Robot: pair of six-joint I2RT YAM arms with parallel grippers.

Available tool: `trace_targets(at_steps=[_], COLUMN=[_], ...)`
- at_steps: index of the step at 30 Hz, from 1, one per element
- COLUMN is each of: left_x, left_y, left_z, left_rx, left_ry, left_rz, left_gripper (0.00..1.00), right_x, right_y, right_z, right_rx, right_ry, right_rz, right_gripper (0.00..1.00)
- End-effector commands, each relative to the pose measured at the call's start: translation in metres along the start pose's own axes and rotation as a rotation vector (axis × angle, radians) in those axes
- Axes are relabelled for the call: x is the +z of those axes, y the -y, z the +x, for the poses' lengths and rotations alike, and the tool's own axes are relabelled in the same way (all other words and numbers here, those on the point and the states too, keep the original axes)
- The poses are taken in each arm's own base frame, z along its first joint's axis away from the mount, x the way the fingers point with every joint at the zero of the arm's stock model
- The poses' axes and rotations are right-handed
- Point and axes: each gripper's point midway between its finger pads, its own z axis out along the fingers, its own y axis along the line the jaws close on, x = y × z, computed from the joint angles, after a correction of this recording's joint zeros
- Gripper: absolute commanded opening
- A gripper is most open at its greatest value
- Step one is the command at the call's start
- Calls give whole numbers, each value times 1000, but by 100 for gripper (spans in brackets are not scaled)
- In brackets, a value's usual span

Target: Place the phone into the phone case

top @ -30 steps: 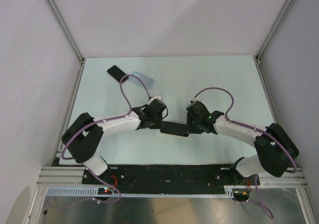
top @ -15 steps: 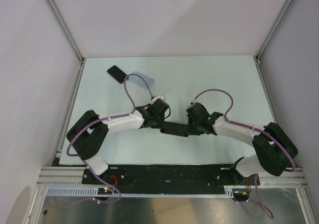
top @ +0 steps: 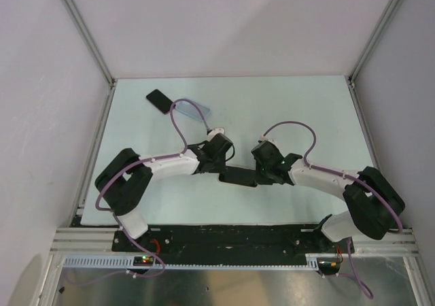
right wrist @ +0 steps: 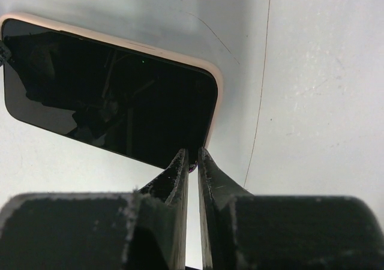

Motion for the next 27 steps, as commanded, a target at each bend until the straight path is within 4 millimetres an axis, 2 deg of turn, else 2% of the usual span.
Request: trace_targets(at_steps=[1,11,16,19,22,27], left_x=[16,25,27,24,14,-9], left_y=[-8,-8,-5,1,9,23], left_z=[63,74,72,62,41,-6], left_rx=[23,26,30,34,24,-5], left_ry=[-196,-232,-233,-208,-168,-78], left_rz=[-30,-40,-33,-16,13,53], left_gripper=[0,0,0,0,0,5], right_x=[22,35,40,32,18,-14], right_y=[-6,0,3,-5,-15,-19], right_z=[36,77,88,79,58,2], right_rx=[-15,13,30,44,46,52], right_ry=[-96,-158,-178,-151,-97,67], right_rz=[-8,-6,-10,-48,-84,-105], right_gripper=[10,6,5,6,10,25])
